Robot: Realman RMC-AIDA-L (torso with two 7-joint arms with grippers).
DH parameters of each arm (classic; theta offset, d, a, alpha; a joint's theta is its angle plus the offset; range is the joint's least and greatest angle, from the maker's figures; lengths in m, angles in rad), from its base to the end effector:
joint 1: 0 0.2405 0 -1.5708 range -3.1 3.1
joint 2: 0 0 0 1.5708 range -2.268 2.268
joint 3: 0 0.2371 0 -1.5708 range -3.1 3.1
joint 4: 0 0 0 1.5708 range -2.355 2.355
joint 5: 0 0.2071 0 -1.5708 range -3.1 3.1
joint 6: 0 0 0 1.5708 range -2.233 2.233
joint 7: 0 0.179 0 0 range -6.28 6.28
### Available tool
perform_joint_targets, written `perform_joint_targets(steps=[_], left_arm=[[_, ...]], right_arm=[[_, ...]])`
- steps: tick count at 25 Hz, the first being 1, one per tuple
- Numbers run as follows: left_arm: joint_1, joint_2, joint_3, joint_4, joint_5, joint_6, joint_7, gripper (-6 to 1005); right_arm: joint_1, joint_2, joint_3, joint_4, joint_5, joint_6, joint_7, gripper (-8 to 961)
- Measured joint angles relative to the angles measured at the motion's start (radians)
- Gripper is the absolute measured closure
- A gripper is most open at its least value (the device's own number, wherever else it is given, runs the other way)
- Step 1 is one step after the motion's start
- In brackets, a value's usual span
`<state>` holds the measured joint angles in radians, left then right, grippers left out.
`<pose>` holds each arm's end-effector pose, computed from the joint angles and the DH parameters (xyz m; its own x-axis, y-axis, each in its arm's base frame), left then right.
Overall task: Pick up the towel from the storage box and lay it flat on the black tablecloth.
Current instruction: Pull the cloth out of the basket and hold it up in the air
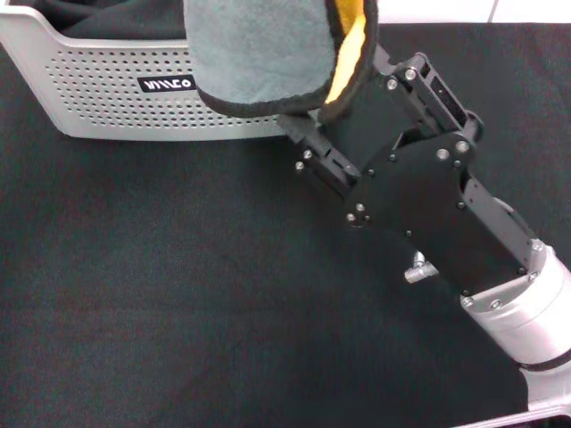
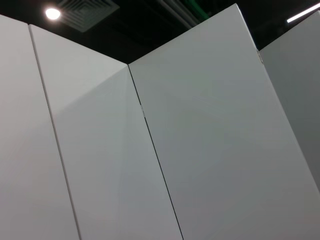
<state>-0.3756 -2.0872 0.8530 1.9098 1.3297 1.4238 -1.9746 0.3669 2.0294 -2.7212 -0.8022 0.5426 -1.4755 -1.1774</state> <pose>-0.0011 0.2888 0.1866 0.6117 -0.3759 0.6961 0.1183 -0.8265 -0.5503 0.0825 0.2385 -0.0699 0.4465 0.8922 0.0680 0.1297 0.0107 -0.9915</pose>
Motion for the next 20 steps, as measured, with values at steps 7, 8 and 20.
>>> perform_joint_targets(steps=[7, 8, 20], left_arm=[[0.005, 0.002, -0.003, 0.000, 0.000, -0.001, 0.000, 983], [0.005, 0.002, -0.004, 0.000, 0.000, -0.001, 0.000, 983], [0.010, 0.000, -0.020, -0.003, 0.002, 0.000, 0.002, 983]], right_arm=[[-0.017, 0.000, -0.011, 0.009, 0.001, -0.028, -0.007, 265], [-0.022, 0.000, -0.016, 0.011, 0.000, -0.033, -0.006, 283], [-0.042, 0.000, -0.045, 0.011, 0.002, -0.070, 0.004, 474]])
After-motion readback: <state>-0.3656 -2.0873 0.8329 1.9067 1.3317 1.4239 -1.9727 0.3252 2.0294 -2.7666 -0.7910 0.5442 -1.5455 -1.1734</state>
